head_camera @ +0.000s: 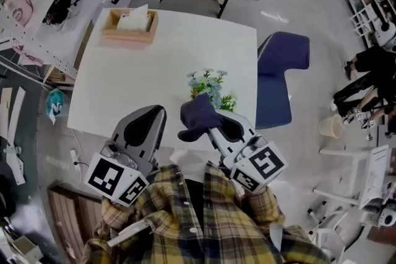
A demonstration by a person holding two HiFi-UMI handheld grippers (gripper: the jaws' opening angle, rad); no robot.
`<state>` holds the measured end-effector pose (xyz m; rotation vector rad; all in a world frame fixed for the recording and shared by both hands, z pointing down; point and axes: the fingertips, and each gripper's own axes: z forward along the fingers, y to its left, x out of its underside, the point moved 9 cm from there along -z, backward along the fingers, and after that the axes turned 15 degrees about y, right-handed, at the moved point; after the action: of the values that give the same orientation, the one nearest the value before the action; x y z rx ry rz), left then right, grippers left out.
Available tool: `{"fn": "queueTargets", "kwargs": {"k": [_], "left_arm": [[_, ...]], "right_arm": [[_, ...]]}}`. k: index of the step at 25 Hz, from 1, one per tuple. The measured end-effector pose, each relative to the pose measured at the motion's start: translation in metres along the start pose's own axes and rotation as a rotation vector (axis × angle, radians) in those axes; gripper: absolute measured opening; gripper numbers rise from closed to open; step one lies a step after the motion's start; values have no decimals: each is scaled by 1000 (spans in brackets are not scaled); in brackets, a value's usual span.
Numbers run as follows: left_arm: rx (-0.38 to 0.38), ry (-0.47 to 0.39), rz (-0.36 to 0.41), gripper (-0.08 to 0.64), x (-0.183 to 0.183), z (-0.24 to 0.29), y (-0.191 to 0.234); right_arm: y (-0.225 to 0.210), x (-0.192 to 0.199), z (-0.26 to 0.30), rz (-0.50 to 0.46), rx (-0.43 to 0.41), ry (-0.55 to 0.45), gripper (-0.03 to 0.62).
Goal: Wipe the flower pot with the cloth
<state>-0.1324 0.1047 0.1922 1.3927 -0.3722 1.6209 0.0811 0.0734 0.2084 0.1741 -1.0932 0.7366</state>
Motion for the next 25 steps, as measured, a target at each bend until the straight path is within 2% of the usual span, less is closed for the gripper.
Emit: {"fn": "queueTargets", "kwargs": {"k": [7,17,25], "left_arm": [[72,24,37,15,-23,36,11],[215,119,56,15,-24,65,32],[281,248,73,15,5,85,49]], "right_arm": [[-14,-11,1,43,32,-31,25],[-2,-4,4,123,135,-38,25],[9,24,4,233,206,-15,25]]}}
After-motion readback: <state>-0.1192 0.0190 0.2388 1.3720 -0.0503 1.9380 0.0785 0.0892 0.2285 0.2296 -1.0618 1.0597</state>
